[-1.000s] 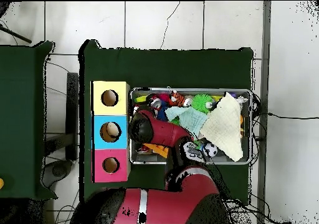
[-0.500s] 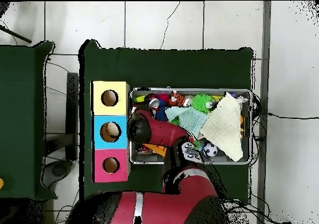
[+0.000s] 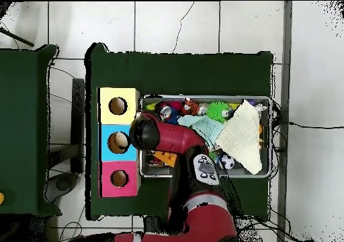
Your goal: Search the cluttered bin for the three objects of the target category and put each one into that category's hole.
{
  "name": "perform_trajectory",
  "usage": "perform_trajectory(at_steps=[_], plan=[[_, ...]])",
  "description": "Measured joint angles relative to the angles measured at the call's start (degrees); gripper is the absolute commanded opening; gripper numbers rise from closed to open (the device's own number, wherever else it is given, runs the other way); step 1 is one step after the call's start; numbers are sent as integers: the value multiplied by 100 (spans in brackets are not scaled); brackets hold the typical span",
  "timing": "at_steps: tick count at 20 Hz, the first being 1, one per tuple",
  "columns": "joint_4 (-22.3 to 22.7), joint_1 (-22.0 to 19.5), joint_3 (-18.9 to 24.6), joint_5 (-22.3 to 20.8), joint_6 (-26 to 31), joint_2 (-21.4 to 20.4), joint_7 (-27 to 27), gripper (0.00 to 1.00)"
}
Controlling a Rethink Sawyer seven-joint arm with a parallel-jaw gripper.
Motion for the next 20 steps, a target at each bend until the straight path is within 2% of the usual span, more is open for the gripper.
perform_trajectory(at_steps=[5,9,20], plan=[[31,-75,127,2,195,-253,-1,0],[153,-359,454,-5,195,-414,-1,0],[445,-855,967,-9,196,-504,0,0]])
